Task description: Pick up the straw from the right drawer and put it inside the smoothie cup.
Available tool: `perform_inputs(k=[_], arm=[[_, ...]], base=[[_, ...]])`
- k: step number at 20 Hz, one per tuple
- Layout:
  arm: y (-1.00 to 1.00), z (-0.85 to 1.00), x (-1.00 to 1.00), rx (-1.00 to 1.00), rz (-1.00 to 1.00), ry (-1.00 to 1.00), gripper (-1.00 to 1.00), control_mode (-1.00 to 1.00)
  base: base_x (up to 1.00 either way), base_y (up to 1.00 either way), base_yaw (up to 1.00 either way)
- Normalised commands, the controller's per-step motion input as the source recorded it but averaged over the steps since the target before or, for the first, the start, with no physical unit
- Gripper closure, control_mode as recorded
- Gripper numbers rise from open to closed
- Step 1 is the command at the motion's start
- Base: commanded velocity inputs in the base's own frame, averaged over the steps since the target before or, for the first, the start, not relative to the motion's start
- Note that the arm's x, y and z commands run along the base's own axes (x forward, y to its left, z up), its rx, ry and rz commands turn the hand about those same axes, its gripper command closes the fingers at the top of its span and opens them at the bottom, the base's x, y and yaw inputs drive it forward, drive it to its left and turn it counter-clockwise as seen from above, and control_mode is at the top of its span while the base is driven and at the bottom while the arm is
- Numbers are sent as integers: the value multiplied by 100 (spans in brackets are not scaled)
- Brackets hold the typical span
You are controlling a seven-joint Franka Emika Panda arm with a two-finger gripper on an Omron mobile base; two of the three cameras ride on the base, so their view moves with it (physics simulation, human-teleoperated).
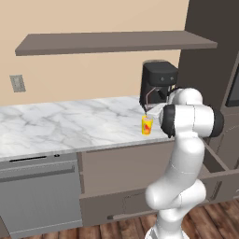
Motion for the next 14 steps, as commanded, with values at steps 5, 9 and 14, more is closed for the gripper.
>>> perform_inputs(k=[5, 9, 14], arm=[[0, -4, 24, 0, 0, 0, 100, -100], [0, -11, 11, 0, 0, 0, 100, -100], [0, -15, 5, 0, 0, 0, 100, -100]], base=[[0, 0, 0], [0, 0, 0], [0, 0, 0]])
